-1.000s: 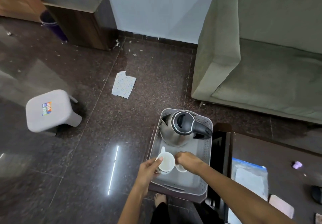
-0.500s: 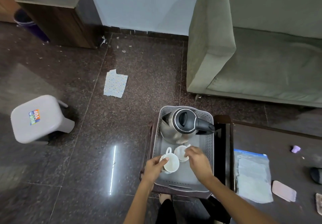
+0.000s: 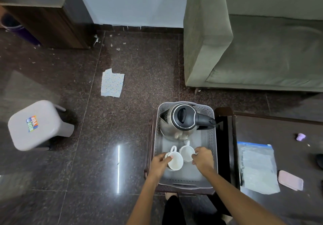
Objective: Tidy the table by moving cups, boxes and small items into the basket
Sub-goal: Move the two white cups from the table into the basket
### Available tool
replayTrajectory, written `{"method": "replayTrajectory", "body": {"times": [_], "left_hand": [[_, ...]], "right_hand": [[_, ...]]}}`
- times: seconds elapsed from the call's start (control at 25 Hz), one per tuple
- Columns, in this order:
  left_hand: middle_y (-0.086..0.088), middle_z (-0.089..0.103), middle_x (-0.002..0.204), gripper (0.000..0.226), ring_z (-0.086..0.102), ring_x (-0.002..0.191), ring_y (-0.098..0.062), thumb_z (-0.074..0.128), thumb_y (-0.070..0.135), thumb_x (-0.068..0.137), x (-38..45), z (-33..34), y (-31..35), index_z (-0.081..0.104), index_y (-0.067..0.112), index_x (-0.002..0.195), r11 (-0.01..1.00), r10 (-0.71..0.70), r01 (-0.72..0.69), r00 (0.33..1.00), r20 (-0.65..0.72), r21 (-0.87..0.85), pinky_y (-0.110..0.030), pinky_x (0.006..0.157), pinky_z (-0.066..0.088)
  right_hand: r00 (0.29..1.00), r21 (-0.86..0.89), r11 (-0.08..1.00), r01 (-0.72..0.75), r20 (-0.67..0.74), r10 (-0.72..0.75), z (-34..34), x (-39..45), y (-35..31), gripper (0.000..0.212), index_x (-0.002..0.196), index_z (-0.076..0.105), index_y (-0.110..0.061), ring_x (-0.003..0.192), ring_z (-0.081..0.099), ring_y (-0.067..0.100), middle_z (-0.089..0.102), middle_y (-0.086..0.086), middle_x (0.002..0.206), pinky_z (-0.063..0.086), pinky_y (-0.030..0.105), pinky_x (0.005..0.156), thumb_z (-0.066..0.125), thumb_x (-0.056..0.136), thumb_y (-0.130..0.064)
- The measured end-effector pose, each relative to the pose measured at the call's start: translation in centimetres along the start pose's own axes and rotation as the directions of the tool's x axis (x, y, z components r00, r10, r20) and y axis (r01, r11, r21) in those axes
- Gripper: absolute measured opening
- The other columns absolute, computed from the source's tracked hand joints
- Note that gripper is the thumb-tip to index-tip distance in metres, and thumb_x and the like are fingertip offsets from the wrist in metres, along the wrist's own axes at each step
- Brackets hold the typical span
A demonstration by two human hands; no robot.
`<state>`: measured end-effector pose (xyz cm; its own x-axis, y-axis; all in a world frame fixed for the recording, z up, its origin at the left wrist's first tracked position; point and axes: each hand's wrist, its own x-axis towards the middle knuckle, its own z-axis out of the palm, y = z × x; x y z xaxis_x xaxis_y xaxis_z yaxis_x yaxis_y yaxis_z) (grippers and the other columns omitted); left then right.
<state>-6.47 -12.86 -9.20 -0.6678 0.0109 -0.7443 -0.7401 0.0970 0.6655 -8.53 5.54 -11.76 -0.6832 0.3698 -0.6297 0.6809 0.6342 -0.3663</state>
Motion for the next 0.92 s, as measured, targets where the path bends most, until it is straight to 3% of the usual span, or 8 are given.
{"method": "replayTrajectory", "body": {"times": [0.08,0.2,0.36,0.44,0.56,0.68,0.8,0.92], "left_hand": [[0.0,0.065,0.076,0.039,0.055,0.071,-0.014,0.059,0.037,0.071,0.3,0.7,0.0,0.071,0.011,0.097,0.993,0.013,-0.017,0.999,0.033,0.115,-0.023,0.062,0.04],[-0.008,0.068,0.083,0.047,0.058,0.078,-0.02,0.05,0.041,0.07,0.8,1.4,0.3,0.069,0.009,0.099,0.945,0.072,-0.079,0.997,0.036,0.316,-0.026,0.062,0.038],[-0.014,0.072,0.099,0.031,0.065,0.085,-0.025,0.052,0.021,0.089,1.0,1.4,0.0,0.065,0.017,0.117,0.797,0.185,-0.111,0.981,-0.064,0.594,-0.028,0.071,0.044],[-0.012,0.067,0.115,0.038,0.062,0.099,-0.024,0.048,0.011,0.091,0.7,1.4,-0.1,0.057,0.016,0.128,0.748,0.25,-0.107,0.96,-0.129,0.655,-0.03,0.083,0.046],[-0.007,0.048,0.137,0.053,0.047,0.121,-0.024,0.056,0.022,0.09,0.2,1.8,-0.2,0.039,0.012,0.14,0.617,0.292,-0.177,0.956,-0.014,0.767,-0.033,0.095,0.043],[-0.005,0.035,0.146,0.075,0.036,0.129,-0.023,0.065,0.029,0.085,-0.2,2.4,-0.8,0.025,0.011,0.145,0.428,0.246,-0.215,0.962,0.115,0.878,-0.034,0.097,0.045],[-0.005,0.035,0.145,0.075,0.037,0.128,-0.022,0.066,0.027,0.084,0.0,2.9,-1.3,0.026,0.01,0.145,0.479,0.281,-0.177,0.959,0.042,0.86,-0.035,0.094,0.048],[-0.006,0.037,0.14,0.075,0.043,0.123,-0.024,0.069,0.029,0.082,0.6,3.1,-1.1,0.031,0.01,0.143,0.535,0.305,-0.145,0.952,-0.031,0.832,-0.038,0.09,0.05]], "right_hand": [[0.999,-0.063,0.998,0.031,-0.007,-0.032,-0.4,-0.2,1.1,0.015,0.089,0.07,-0.007,0.068,0.07,0.031,0.072,0.016,0.073,0.059,0.041,0.066,0.062,0.076,-0.008],[0.998,-0.075,0.995,0.062,0.0,-0.063,-0.2,-0.3,2.0,0.014,0.093,0.071,-0.01,0.072,0.071,0.029,0.074,0.012,0.08,0.059,0.041,0.069,0.067,0.08,-0.014],[0.999,-0.049,0.997,0.052,-0.002,-0.052,-0.5,-0.9,2.3,0.011,0.091,0.07,-0.006,0.066,0.071,0.025,0.074,0.012,0.078,0.059,0.038,0.065,0.068,0.082,-0.012],[0.999,-0.04,0.999,0.036,0.007,-0.036,-1.0,-1.2,2.5,0.008,0.088,0.069,-0.004,0.062,0.071,0.023,0.073,0.013,0.076,0.059,0.036,0.064,0.065,0.083,-0.008],[0.999,-0.018,0.999,0.05,0.022,-0.049,-1.7,-1.3,2.4,0.009,0.089,0.069,-0.002,0.059,0.071,0.023,0.073,0.013,0.078,0.058,0.033,0.062,0.062,0.084,-0.005],[0.999,0.056,0.998,0.017,0.039,-0.019,-1.5,-1.3,2.8,0.018,0.103,0.067,-0.002,0.051,0.068,0.018,0.071,0.012,0.075,0.056,0.027,0.052,0.06,0.087,-0.003],[0.999,0.12,0.993,-0.019,0.043,0.014,-0.9,-0.7,2.9,0.022,0.109,0.066,-0.002,0.049,0.067,0.018,0.071,0.014,0.067,0.059,0.031,0.054,0.061,0.087,-0.003],[0.999,0.137,0.991,-0.007,0.053,-0.001,-0.7,-0.5,2.4,0.024,0.112,0.065,-0.001,0.044,0.063,0.011,0.069,0.014,0.068,0.053,0.021,0.045,0.06,0.088,-0.003]]}}
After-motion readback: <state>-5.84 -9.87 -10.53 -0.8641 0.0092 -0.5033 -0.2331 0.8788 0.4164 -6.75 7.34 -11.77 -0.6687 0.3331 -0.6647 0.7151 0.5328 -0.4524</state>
